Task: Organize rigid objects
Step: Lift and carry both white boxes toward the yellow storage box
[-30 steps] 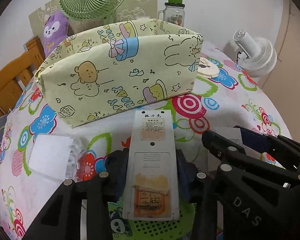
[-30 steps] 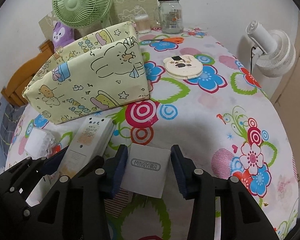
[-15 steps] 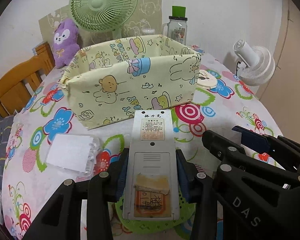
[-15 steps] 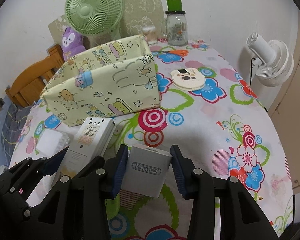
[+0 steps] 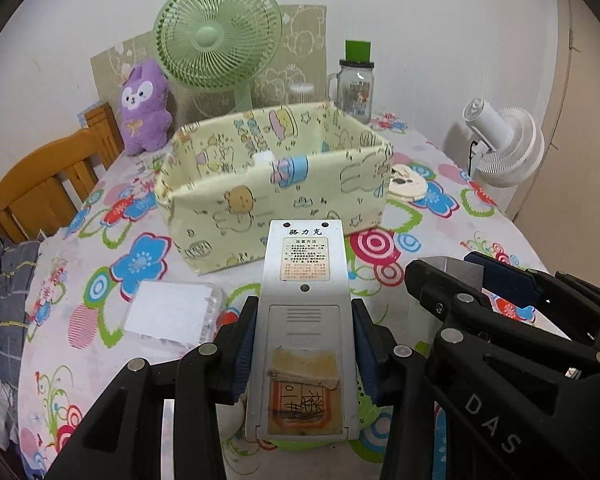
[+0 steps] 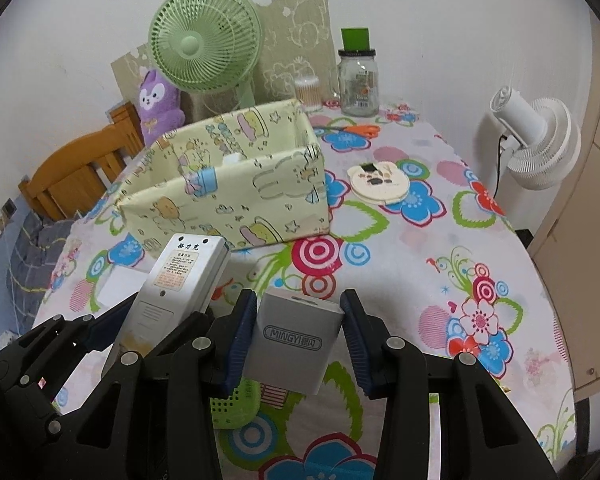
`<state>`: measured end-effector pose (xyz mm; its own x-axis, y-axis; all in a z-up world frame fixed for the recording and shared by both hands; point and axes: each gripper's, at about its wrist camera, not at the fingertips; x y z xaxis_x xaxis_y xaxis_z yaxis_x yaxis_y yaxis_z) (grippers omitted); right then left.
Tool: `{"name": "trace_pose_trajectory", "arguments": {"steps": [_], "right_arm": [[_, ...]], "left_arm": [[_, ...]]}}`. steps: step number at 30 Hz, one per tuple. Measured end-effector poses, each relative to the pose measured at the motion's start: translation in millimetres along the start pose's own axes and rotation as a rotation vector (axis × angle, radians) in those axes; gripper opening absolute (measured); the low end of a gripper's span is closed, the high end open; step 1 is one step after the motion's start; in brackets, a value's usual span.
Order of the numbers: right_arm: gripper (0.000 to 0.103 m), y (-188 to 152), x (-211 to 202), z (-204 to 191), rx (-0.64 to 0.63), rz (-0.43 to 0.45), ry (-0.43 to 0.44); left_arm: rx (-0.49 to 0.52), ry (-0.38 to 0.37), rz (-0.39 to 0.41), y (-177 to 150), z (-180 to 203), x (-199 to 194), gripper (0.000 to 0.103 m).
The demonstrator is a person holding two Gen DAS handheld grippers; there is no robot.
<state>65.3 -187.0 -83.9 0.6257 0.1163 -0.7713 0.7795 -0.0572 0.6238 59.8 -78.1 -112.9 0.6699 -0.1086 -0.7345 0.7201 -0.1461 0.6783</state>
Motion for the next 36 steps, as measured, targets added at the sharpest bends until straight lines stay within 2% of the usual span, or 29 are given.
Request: {"name": "trace_pose_trajectory", "arguments": {"steps": [23,36], "right_arm": [[0.046,34.7,-47.0,-19.1,-0.024,0.122,0.022],[0.046,58.8,-43.1,-26.8,-0.037,0.144,0.038]], "left_arm": [[0.001,0.034,0.122,33.1,-12.1,-50.4,0.045],[-0.008,0.049,0.148,53.9,-21.8,-53.3,0.045]]}}
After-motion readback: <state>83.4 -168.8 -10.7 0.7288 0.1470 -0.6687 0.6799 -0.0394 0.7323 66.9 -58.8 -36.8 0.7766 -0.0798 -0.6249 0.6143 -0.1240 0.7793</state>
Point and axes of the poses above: each gripper's, at about its wrist camera, not at the fingertips, and x roughly the way its jaws point, z to its right, y to its top
